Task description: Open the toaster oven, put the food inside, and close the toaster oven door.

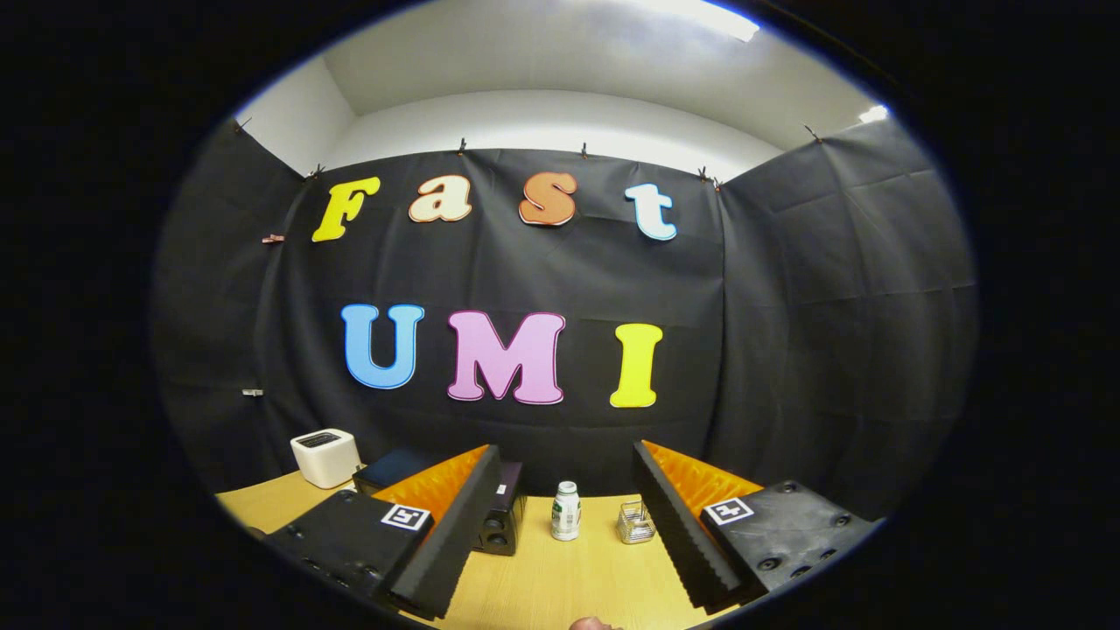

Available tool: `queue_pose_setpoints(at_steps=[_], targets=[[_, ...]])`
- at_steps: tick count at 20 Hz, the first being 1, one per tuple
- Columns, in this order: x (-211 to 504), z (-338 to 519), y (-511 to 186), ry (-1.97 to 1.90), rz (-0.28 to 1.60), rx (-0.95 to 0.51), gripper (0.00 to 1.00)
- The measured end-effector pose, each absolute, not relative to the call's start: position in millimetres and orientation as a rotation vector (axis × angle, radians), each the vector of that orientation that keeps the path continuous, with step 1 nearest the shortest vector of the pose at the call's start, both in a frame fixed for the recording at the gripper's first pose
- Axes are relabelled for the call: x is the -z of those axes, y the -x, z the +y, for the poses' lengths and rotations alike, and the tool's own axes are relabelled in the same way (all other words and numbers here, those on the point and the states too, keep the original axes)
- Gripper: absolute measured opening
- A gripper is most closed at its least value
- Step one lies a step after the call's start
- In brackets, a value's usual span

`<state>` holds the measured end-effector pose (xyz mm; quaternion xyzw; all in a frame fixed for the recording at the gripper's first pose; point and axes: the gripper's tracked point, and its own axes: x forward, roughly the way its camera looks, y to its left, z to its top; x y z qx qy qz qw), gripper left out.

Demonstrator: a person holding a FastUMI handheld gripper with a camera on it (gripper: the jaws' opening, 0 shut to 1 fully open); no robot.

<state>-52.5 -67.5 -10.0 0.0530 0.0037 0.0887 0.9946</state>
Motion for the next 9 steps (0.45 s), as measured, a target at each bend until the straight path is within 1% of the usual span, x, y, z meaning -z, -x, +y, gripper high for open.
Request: queue_pose_setpoints(at_steps=[9], targets=[[15.9, -48.3, 39.4, -0.094, 0.025, -0.259, 0.97]])
